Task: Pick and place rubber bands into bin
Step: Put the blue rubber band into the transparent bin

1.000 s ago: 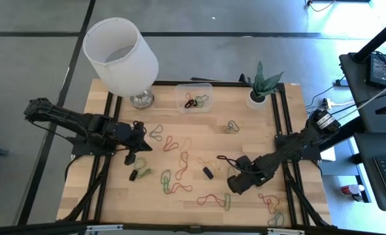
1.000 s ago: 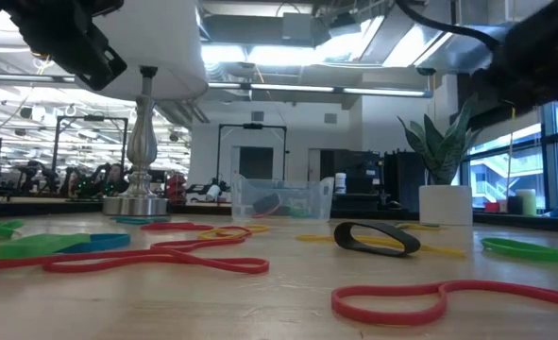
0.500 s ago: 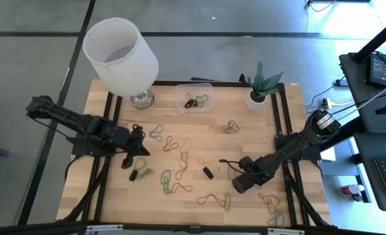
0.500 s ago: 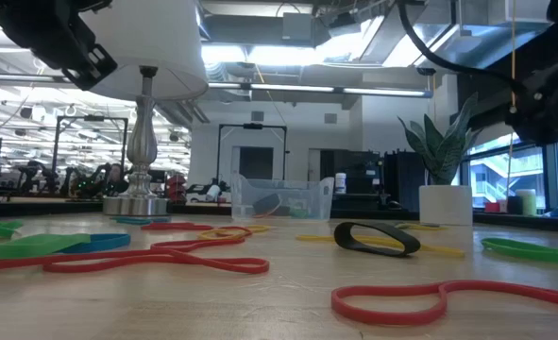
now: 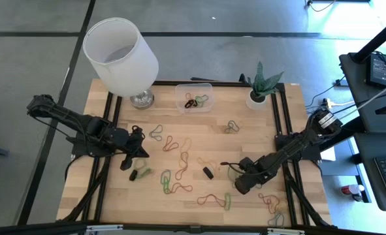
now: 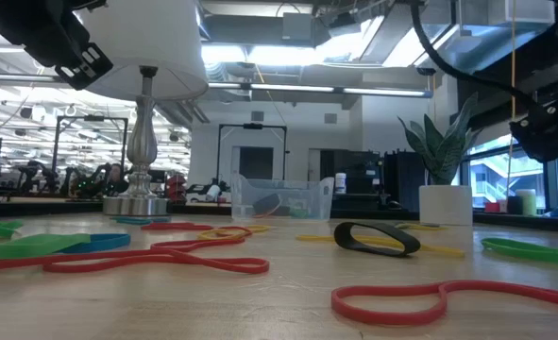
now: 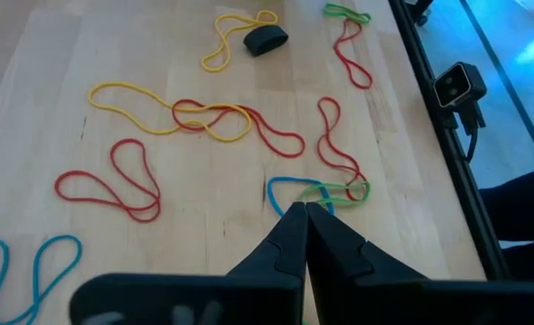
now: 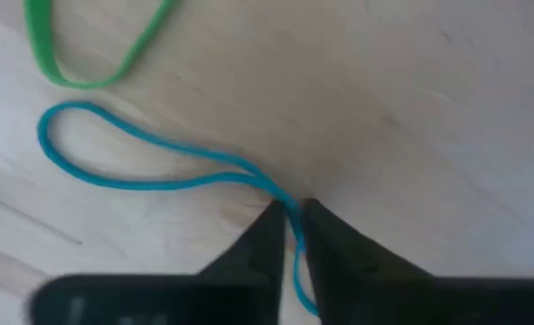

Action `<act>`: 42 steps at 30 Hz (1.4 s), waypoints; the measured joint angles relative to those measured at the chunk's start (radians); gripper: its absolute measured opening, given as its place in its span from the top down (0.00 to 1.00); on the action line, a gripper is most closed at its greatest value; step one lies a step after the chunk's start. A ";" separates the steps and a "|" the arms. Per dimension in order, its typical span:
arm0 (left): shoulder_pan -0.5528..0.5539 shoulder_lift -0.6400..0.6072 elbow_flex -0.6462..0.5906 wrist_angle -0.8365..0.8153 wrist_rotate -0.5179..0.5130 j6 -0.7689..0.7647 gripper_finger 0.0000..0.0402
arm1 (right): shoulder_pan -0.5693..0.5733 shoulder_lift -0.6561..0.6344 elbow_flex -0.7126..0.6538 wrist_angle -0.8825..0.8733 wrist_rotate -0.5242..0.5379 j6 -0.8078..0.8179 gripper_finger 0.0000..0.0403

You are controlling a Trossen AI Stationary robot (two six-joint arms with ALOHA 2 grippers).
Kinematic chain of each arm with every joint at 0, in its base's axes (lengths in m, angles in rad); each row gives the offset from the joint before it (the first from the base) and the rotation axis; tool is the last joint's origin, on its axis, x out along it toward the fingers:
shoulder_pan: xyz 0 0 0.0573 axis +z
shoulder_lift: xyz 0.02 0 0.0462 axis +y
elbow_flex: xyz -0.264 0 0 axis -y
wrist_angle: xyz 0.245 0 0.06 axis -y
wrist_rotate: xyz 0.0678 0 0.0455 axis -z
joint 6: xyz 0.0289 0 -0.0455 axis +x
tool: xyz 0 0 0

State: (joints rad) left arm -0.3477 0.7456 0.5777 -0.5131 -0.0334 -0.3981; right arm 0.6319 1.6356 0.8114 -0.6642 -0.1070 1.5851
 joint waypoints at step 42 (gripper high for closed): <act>0.241 -0.051 0.001 0.074 -0.102 0.000 1.00 | -0.963 -0.054 0.497 0.280 0.141 -1.231 1.00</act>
State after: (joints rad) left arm -0.1071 0.6950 0.5789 -0.4393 -0.1357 -0.3981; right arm -0.3315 1.5821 1.3083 -0.3838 0.0344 0.3541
